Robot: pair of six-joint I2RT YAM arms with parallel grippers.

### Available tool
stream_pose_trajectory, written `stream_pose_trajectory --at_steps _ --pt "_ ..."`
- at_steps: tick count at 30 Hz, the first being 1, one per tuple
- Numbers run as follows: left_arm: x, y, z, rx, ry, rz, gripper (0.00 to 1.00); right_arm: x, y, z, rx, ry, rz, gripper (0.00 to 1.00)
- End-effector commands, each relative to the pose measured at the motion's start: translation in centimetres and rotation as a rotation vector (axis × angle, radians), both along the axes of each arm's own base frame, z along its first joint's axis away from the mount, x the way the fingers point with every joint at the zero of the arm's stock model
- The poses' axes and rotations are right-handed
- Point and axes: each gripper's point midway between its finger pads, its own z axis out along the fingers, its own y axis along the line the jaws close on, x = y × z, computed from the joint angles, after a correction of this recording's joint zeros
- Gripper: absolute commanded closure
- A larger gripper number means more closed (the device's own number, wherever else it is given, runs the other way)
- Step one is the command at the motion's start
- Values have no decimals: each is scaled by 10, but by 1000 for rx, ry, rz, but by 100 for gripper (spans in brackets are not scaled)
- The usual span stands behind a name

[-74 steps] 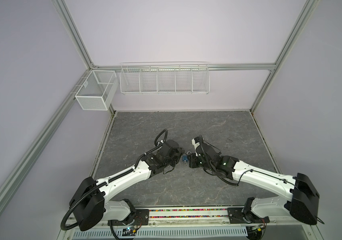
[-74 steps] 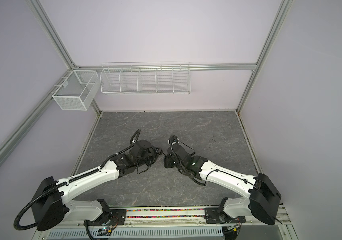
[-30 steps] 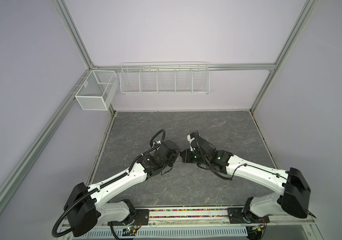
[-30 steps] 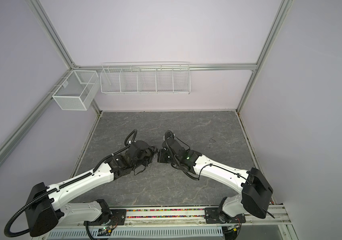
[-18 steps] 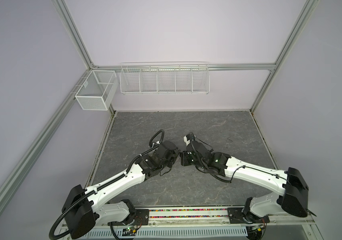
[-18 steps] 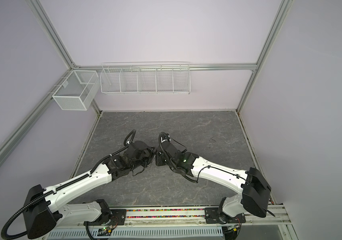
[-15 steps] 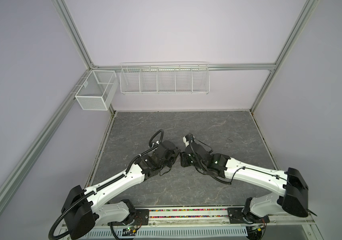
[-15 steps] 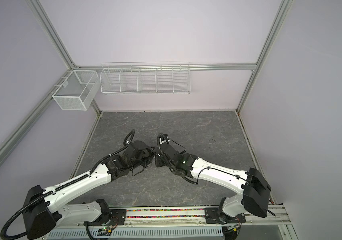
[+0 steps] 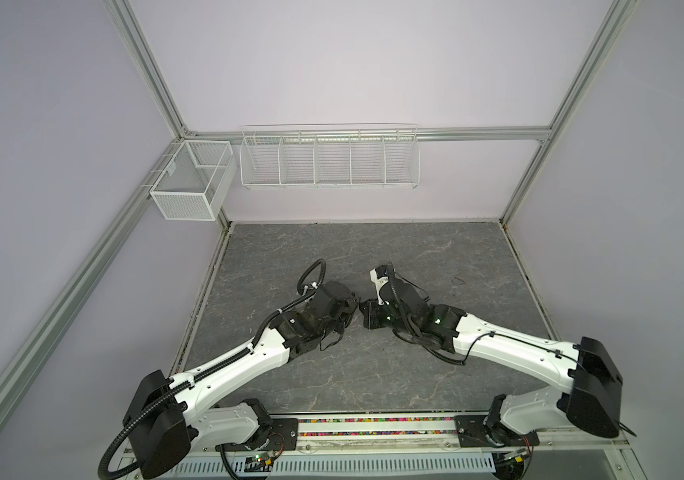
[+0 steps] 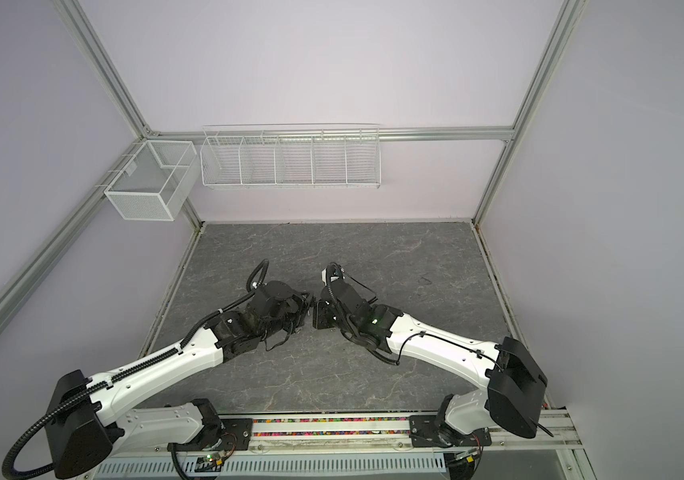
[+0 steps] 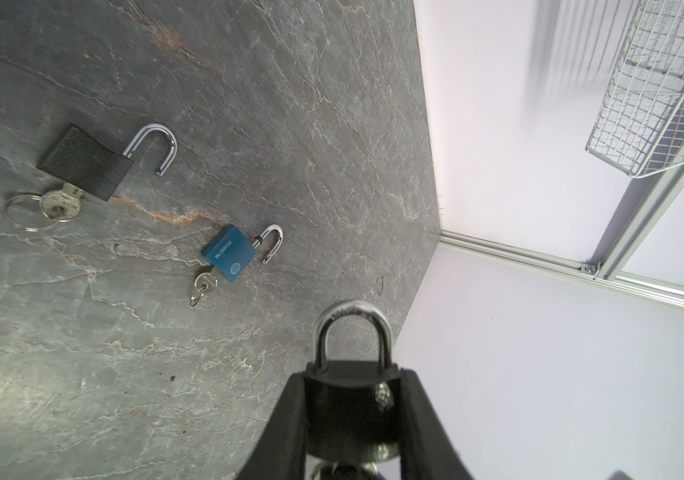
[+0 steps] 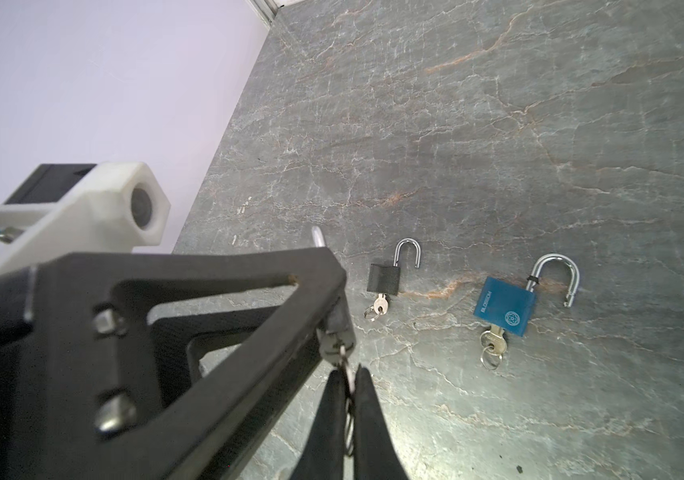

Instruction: Unlock with the key

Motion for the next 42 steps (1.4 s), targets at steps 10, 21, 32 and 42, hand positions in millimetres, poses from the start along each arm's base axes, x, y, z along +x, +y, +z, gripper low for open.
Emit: stream_pose_trajectory --at_steps 10,21,32,42 --pt "-35 -52 68 -230 -71 -265 100 -4 38 86 381 -13 133 93" --pt "-45 -46 9 -161 -28 -316 100 -18 12 135 728 126 130 94" --pt "-7 -7 58 27 -275 -263 100 -25 -32 90 238 -4 59 58" --pt "-16 -12 48 592 -706 -525 100 -8 -91 88 -57 -9 79 27"
